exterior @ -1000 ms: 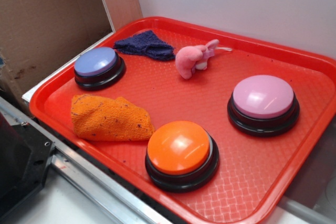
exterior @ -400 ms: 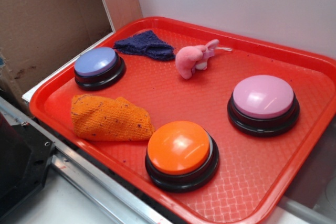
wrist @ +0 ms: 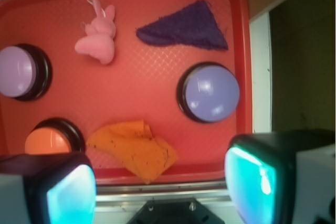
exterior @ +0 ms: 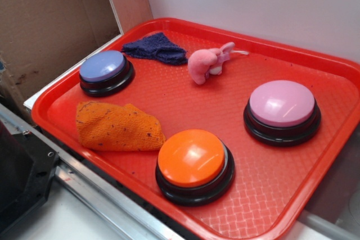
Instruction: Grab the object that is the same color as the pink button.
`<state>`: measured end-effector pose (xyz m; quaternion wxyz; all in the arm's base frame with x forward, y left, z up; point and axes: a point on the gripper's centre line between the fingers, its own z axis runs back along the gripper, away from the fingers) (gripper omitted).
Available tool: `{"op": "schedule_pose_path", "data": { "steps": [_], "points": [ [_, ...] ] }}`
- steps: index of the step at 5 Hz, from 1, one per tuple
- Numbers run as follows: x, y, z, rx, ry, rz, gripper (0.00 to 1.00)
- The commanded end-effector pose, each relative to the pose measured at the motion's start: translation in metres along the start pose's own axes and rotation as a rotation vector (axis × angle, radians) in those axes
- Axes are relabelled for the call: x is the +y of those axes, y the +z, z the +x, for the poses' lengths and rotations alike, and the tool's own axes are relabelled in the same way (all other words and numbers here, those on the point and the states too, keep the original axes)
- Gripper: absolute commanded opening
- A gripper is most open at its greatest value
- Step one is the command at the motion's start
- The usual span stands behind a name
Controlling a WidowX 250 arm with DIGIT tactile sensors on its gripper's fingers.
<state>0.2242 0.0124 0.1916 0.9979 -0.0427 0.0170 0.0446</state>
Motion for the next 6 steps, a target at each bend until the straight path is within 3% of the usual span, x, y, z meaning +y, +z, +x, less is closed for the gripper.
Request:
{"op": "schedule_pose_path", "data": {
  "steps": [1, 2, 3, 4, 6],
  "points": [
    [0.000, 0.013, 0.004, -0.055, -0.004, 0.001, 1.00],
    [0.027, -0.036, -0.041, 0.049, 0.074, -0.103, 1.00],
    [0.003, -0.039, -0.039, -0.002, -0.038, -0.031, 1.00],
    [-0.014, -0.043, -0.009, -0.025, -0.106, -0.030, 1.00],
    [-0.046, -0.068, 0.077, 0.038, -0.177, 0.012, 1.00]
  ]
}}
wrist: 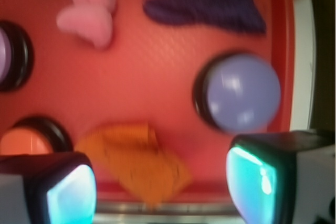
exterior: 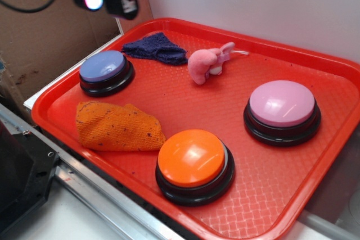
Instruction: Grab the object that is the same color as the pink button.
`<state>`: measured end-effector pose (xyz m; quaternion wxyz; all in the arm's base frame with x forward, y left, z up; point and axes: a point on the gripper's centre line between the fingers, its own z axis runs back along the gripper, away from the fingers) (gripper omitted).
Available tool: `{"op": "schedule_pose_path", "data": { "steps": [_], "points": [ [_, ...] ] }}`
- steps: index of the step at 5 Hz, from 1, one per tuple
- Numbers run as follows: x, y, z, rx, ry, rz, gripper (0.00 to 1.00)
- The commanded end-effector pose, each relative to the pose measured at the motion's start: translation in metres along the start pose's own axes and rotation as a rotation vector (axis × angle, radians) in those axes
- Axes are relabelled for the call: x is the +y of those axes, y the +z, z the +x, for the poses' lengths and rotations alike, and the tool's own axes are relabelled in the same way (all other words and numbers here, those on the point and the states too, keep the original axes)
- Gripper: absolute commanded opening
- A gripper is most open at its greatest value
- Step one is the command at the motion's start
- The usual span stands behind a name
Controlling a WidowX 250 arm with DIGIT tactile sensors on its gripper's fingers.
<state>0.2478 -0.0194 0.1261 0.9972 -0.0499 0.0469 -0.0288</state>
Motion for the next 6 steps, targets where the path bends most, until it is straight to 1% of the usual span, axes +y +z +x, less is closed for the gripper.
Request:
{"op": "schedule_pose_path", "data": {
  "steps": [1, 2, 3, 4, 5, 6],
  "points": [
    [-0.023, -0.006, 0.096, 0.016, -0.089, 0.041, 1.00],
    [-0.035, -0.031, 0.108, 0.072, -0.141, 0.095, 1.00],
    [-0.034, -0.052, 0.101, 0.113, -0.141, 0.105, 1.00],
    [-0.040, -0.070, 0.091, 0.157, -0.168, 0.112, 1.00],
    [-0.040, -0.072, 0.090, 0.168, -0.172, 0.100, 1.00],
    [-0.033, -0.085, 0.088, 0.255, -0.161, 0.120, 1.00]
  ]
}}
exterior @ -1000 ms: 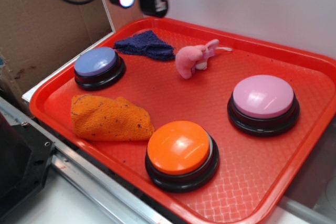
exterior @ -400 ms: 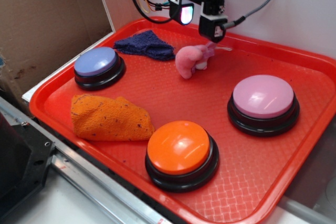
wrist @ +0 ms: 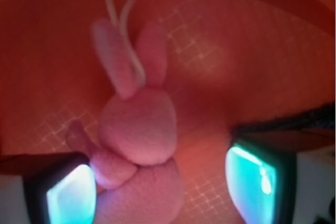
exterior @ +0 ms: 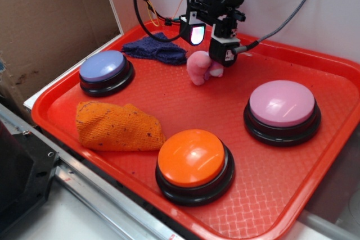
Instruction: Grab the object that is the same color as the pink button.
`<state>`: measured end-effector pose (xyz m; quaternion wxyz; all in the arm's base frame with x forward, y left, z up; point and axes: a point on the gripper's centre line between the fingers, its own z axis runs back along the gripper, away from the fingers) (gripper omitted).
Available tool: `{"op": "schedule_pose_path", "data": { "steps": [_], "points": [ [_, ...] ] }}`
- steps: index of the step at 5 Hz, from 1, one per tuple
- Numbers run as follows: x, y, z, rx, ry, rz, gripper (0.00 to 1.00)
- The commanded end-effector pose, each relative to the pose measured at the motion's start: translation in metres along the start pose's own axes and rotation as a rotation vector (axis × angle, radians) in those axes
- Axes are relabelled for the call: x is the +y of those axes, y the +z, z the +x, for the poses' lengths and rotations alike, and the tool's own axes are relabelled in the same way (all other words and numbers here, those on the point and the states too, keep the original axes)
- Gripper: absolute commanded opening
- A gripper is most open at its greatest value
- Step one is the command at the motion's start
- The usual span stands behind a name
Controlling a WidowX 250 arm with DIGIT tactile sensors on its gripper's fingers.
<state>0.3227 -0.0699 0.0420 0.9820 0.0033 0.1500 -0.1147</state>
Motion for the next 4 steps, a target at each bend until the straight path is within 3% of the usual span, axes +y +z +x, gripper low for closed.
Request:
{"op": "schedule_pose_path", "data": {
  "steps": [1, 2, 3, 4],
  "points": [
    [0.006, -0.005, 0.001, 0.051, 0.011, 0.010, 1.00],
    [0.017, -0.021, -0.005, 0.111, 0.031, -0.012, 1.00],
    [0.018, -0.019, -0.009, 0.076, 0.002, -0.008, 0.00],
    [0.021, -0.001, -0.021, 0.024, 0.022, -0.022, 0.00]
  ]
}}
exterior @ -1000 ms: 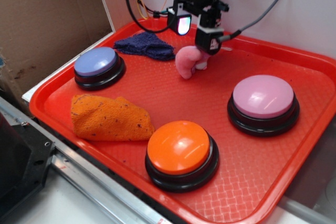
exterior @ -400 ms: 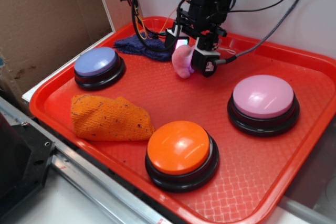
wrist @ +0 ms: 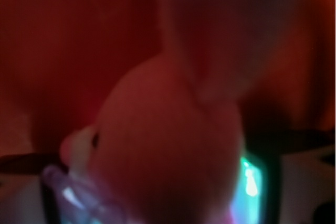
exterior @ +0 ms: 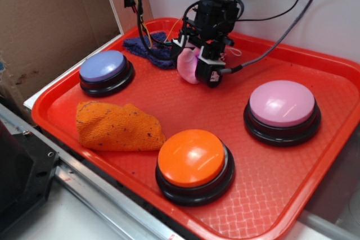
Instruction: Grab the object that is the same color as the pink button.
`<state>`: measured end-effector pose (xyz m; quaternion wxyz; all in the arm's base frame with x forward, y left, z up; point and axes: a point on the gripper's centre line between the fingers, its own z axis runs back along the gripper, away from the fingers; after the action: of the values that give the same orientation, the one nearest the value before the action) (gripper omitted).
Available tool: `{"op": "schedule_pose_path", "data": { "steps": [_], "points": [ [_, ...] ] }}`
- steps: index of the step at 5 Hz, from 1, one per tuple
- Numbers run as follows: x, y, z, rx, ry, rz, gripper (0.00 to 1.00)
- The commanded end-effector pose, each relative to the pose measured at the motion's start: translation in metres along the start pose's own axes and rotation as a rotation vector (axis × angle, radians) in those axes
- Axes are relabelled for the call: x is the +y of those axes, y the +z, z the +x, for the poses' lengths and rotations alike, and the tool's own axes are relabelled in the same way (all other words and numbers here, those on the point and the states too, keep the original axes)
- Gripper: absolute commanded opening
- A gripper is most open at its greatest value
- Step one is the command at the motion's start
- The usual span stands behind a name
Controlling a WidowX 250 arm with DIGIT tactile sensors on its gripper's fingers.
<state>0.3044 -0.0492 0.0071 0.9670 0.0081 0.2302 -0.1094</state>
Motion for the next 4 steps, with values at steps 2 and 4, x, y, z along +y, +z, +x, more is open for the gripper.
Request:
{"op": "schedule_pose_path", "data": {
  "steps": [2, 4],
  "points": [
    [0.010, 0.100, -0.096, -0.273, 0.212, -0.109, 0.00],
    [-0.023, 0.164, -0.178, -0.454, 0.312, -0.125, 0.00]
  ]
}}
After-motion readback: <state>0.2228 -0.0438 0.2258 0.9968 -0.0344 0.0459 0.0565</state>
